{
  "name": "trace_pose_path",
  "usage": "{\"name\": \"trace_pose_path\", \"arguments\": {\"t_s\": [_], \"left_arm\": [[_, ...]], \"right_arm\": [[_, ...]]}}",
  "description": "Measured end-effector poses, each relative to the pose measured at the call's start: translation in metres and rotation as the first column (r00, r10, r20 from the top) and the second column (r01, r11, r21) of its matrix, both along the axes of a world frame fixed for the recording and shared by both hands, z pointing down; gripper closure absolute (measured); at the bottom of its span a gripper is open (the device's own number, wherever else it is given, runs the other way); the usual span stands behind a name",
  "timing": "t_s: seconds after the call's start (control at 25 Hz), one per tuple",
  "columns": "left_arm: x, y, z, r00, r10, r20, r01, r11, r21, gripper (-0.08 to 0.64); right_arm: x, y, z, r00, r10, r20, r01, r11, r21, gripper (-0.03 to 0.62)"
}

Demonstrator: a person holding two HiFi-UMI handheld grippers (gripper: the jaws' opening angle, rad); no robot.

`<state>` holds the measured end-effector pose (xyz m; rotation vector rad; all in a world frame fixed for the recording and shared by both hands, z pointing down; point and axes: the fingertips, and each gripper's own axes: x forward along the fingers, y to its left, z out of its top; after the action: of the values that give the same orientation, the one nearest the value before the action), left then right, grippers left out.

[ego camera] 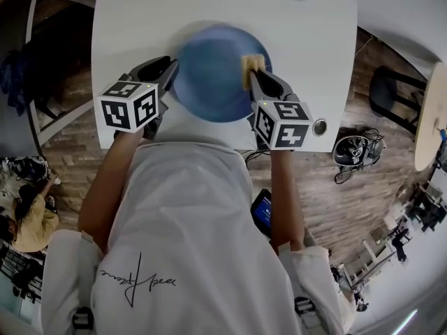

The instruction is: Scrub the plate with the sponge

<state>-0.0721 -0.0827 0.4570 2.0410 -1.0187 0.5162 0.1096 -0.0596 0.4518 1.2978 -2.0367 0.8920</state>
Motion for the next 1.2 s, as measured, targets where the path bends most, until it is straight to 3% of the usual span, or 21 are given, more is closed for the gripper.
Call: {"name": "trace_pose_path", "arguments": {"t_s": [0.28, 0.56, 1.2], "left_arm": [[0.002, 0.000, 0.014, 0.999, 0.026, 0.018, -0.026, 0.999, -0.020, 0.491], [0.005, 0.003, 0.031, 0.996, 0.070, 0.048, -0.067, 0.996, -0.059, 0.492], [0.008, -0.005, 0.033, 0.998, 0.056, -0.004, -0.057, 0.995, -0.082, 0.515]], "right_arm": [[-0.007, -0.017, 0.016, 0.997, 0.037, -0.062, -0.038, 0.999, -0.014, 0.563], [-0.011, -0.033, 0.030, 0.991, 0.127, -0.044, -0.128, 0.992, -0.007, 0.571], [-0.012, -0.051, 0.041, 0.983, 0.171, -0.062, -0.173, 0.984, -0.032, 0.569]]}}
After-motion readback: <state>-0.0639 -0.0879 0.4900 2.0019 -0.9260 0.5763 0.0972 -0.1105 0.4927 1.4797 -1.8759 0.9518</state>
